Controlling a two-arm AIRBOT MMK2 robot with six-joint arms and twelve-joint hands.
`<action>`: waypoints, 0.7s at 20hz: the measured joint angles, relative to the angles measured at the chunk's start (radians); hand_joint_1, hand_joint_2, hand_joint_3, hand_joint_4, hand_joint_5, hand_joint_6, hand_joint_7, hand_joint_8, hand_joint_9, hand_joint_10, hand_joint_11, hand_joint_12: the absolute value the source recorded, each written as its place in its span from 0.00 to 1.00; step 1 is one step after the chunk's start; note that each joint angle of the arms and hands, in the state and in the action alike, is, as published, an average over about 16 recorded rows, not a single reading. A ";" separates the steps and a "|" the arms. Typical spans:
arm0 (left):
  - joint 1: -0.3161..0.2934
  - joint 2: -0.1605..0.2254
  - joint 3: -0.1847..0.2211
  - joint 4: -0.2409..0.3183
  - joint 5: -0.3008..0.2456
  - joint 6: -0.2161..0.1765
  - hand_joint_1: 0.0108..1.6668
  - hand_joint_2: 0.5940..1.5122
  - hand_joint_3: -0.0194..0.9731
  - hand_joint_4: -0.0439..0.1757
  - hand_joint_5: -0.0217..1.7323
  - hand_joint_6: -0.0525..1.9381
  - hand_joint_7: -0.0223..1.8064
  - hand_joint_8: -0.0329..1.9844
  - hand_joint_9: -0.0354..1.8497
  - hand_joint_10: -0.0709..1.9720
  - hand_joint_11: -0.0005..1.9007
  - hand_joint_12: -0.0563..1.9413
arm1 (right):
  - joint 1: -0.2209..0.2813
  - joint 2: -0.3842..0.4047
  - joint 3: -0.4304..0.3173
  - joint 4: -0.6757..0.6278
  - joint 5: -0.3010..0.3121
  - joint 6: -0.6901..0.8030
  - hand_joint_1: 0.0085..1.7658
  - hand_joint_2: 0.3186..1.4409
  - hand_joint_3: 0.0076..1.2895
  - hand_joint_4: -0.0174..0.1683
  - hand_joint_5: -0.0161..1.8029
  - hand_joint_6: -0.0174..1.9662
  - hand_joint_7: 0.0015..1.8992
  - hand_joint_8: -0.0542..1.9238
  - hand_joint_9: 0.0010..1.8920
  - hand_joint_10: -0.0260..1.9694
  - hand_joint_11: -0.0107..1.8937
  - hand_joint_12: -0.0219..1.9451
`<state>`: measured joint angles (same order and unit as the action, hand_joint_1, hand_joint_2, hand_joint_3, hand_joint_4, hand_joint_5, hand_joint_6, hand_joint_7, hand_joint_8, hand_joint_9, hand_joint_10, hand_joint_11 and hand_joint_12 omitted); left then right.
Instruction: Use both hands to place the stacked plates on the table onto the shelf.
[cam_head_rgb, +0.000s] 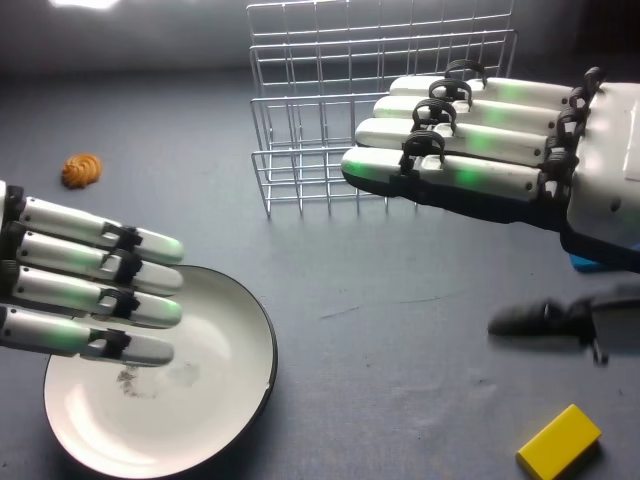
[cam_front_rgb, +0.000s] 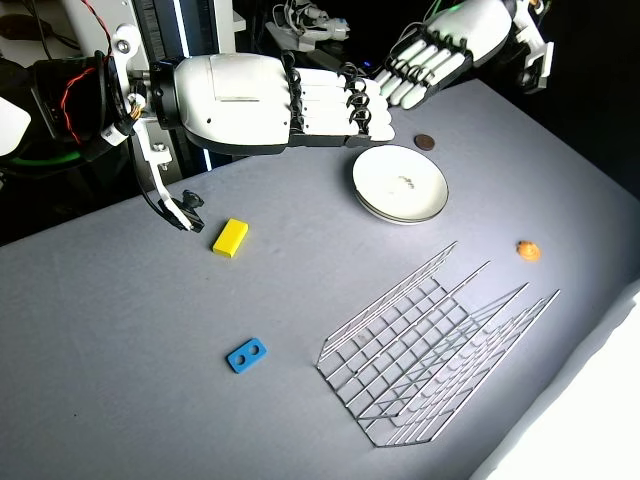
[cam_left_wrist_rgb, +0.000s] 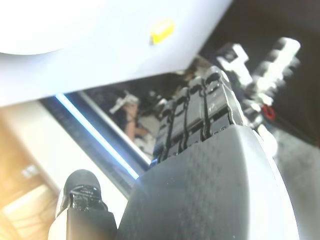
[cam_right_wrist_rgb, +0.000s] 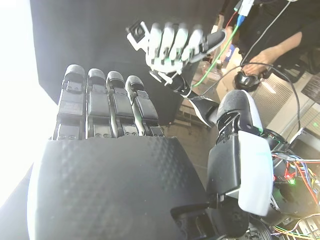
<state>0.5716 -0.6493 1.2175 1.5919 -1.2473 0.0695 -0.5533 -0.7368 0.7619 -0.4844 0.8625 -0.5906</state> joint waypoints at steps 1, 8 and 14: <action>0.021 -0.002 0.003 -0.001 0.016 -0.002 0.00 0.51 0.04 0.20 0.03 0.03 0.02 0.02 0.03 0.04 0.01 0.02 | 0.000 0.000 0.000 0.000 0.000 0.000 0.26 0.66 0.01 0.09 0.03 0.02 0.01 0.03 0.01 0.02 0.02 0.01; 0.163 -0.027 0.056 -0.009 0.111 0.004 0.00 0.51 0.04 0.20 0.03 0.04 0.02 0.02 0.03 0.04 0.01 0.02 | 0.000 -0.001 0.000 -0.001 -0.005 -0.002 0.50 0.67 0.01 0.09 0.02 0.02 0.01 0.03 0.01 0.02 0.02 0.02; 0.250 -0.055 0.104 -0.019 0.146 0.019 0.00 0.52 0.04 0.20 0.04 0.04 0.02 0.02 0.03 0.04 0.01 0.02 | 0.000 -0.005 0.000 -0.016 -0.020 -0.002 0.65 0.69 0.01 0.09 0.02 0.02 0.01 0.03 0.01 0.02 0.03 0.03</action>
<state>0.8215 -0.7045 1.3216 1.5733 -1.1010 0.0880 -0.5533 -0.7420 0.7618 -0.5002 0.8424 -0.5921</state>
